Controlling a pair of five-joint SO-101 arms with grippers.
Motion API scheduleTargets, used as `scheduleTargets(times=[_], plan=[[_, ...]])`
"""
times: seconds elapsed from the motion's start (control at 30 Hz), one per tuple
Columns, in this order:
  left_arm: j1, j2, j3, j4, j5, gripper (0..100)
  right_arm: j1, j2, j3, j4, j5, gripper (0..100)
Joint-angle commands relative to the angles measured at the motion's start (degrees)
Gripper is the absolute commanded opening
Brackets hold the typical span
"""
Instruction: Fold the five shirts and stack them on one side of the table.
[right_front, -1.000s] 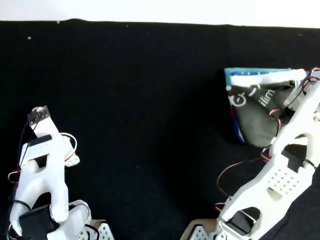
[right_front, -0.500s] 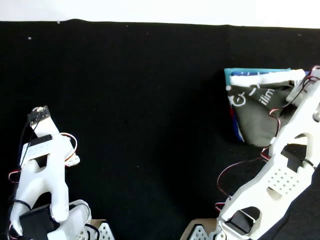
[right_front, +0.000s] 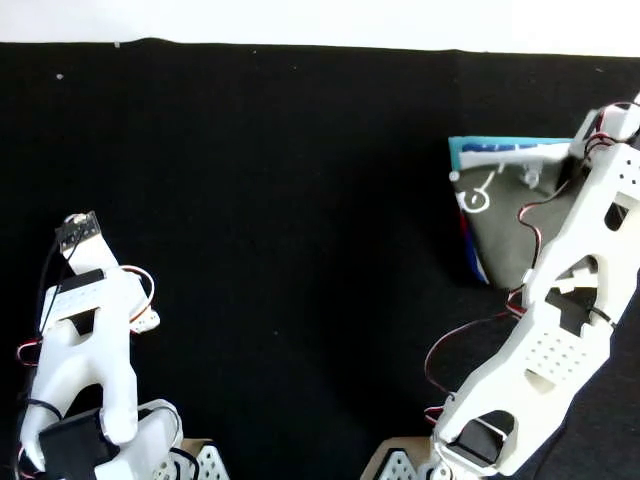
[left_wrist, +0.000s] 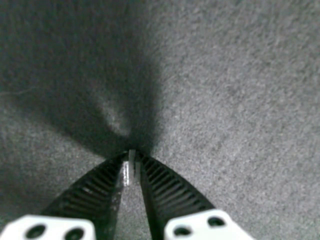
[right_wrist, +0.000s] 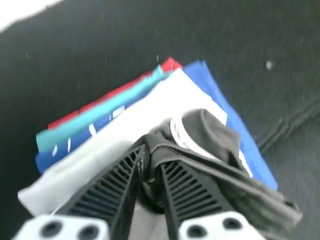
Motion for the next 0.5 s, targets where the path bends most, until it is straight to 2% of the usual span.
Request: scheduleTargets(times=[0.0,0.23,0.4,0.47], plan=[[-0.4,-0.13,0.04,-2.29,0.09,1,-0.57,-3.65,-2.24,-4.7,0.53,0.6],[-0.4,-0.13,0.04,-2.29,0.09,1,-0.31,-0.75,-2.24,-5.05,0.7,2.0],[-0.4,-0.13,0.04,-2.29,0.09,1,1.71,3.3,-2.77,-4.7,0.35,21.8],[-0.4,-0.13,0.04,-2.29,0.09,1,2.95,3.74,-3.12,-5.41,0.26,24.3]])
